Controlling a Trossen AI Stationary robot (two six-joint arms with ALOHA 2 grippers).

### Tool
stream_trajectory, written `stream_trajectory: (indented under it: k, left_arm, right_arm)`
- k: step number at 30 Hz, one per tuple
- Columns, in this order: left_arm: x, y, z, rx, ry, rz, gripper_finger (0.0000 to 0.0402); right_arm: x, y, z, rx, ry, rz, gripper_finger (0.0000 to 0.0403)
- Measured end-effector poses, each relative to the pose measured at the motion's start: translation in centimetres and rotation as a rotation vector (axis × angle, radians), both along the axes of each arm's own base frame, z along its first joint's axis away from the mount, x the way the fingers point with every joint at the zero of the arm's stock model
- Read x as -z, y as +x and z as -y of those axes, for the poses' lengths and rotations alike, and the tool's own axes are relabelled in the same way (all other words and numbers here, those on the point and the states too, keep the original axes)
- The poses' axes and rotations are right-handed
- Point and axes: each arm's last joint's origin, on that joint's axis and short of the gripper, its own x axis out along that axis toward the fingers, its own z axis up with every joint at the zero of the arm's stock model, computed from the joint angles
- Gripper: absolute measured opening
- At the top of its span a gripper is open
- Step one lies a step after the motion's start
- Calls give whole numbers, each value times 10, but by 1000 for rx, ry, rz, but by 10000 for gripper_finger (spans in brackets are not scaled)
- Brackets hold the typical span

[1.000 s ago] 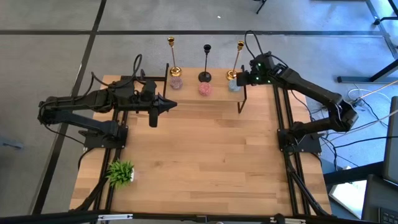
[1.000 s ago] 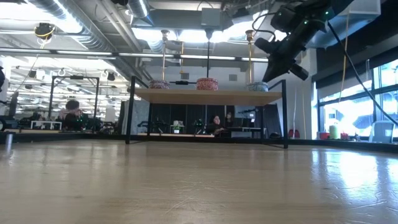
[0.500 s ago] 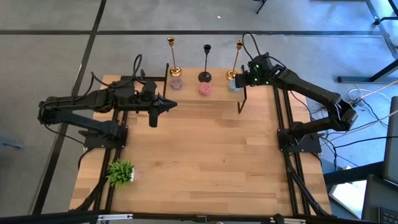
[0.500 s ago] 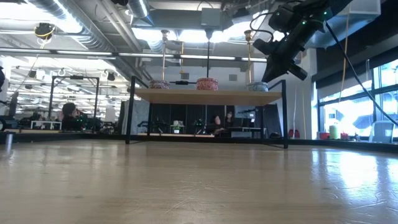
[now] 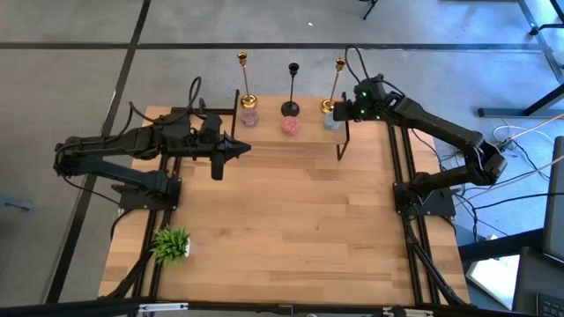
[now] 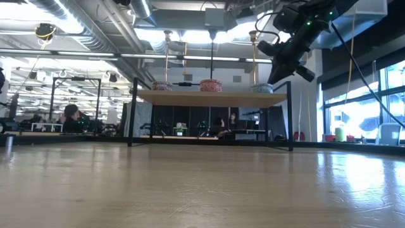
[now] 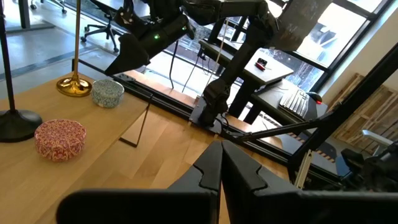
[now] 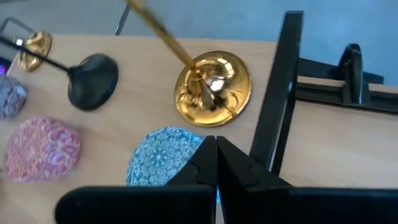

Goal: Pick & Place candle stick holders
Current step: Put the blue scented candle on the shelf

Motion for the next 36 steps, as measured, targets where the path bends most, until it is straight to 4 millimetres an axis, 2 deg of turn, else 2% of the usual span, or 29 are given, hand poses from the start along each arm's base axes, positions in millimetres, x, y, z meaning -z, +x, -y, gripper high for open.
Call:
stream_trajectory:
  k: [9, 14, 22, 31, 36]
  left_arm:
    - [0, 0, 0, 0, 0, 0, 2]
    - [0, 0, 0, 0, 0, 0, 2]
    - [0, 0, 0, -3, 1, 0, 1]
    - [0, 0, 0, -7, 2, 0, 2]
    - [0, 0, 0, -7, 5, -1, 1]
  right_arm:
    - [-8, -3, -7, 98, 19, 59, 0]
    - [-6, -8, -14, 222, 103, 63, 0]
    - [-11, 2, -18, 291, 141, 202, 0]
    - [-8, -2, -19, 352, 124, 148, 0]
    - [-3, 3, -19, 373, 120, 130, 0]
